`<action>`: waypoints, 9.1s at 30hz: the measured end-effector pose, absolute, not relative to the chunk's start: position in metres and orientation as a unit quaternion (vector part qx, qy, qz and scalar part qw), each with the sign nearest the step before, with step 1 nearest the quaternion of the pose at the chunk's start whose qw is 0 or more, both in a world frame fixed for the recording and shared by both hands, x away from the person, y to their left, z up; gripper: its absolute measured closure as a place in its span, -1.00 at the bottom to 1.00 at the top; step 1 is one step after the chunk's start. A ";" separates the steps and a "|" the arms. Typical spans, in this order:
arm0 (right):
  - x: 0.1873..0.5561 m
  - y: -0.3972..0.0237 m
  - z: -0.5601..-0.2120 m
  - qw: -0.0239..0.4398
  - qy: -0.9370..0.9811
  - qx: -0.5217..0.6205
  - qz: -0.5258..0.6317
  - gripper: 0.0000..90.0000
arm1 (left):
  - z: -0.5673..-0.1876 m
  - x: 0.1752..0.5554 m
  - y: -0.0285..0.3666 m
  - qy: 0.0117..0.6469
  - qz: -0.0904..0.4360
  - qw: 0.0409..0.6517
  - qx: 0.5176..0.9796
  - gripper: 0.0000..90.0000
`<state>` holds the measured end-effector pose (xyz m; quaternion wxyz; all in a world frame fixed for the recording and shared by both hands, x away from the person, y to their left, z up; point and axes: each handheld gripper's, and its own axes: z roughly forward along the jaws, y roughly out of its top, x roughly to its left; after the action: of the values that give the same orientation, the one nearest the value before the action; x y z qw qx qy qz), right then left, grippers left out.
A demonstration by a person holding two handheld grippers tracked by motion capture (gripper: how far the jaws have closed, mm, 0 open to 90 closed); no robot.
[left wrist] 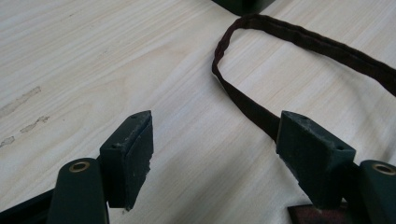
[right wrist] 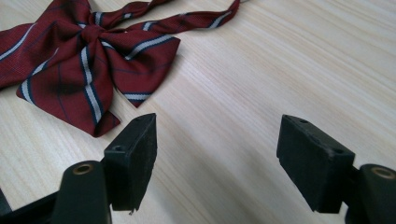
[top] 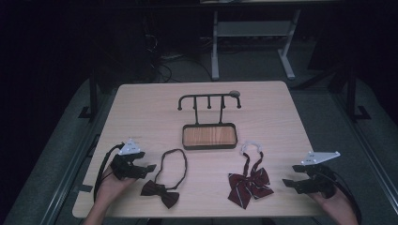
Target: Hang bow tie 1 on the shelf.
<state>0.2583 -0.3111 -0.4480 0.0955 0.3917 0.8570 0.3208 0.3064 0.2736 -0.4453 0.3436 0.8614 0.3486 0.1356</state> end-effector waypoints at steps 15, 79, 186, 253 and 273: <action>0.265 -0.291 -0.439 0.087 0.870 0.361 0.324 -0.37 | -0.449 0.303 0.272 0.347 0.126 0.337 0.866 -0.39; 0.369 -0.223 -0.415 0.051 0.927 0.318 0.193 0.31 | -0.445 0.301 0.273 0.329 0.133 0.335 0.873 -0.39; 0.362 -0.189 -0.325 0.025 0.945 0.245 0.216 0.89 | -0.447 0.301 0.269 0.323 0.134 0.333 0.876 -0.40; 0.424 -0.169 -0.249 0.055 0.944 0.252 0.208 0.89 | -0.445 0.302 0.270 0.323 0.128 0.335 0.876 -0.40; 0.452 -0.181 -0.262 0.042 0.935 0.287 0.203 0.89 | -0.446 0.301 0.268 0.320 0.126 0.334 0.877 -0.40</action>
<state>0.4522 -0.1806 -0.2623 0.0418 0.2870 0.9352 0.2030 0.3010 0.2680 -0.4460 0.3345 0.8774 0.3202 0.1257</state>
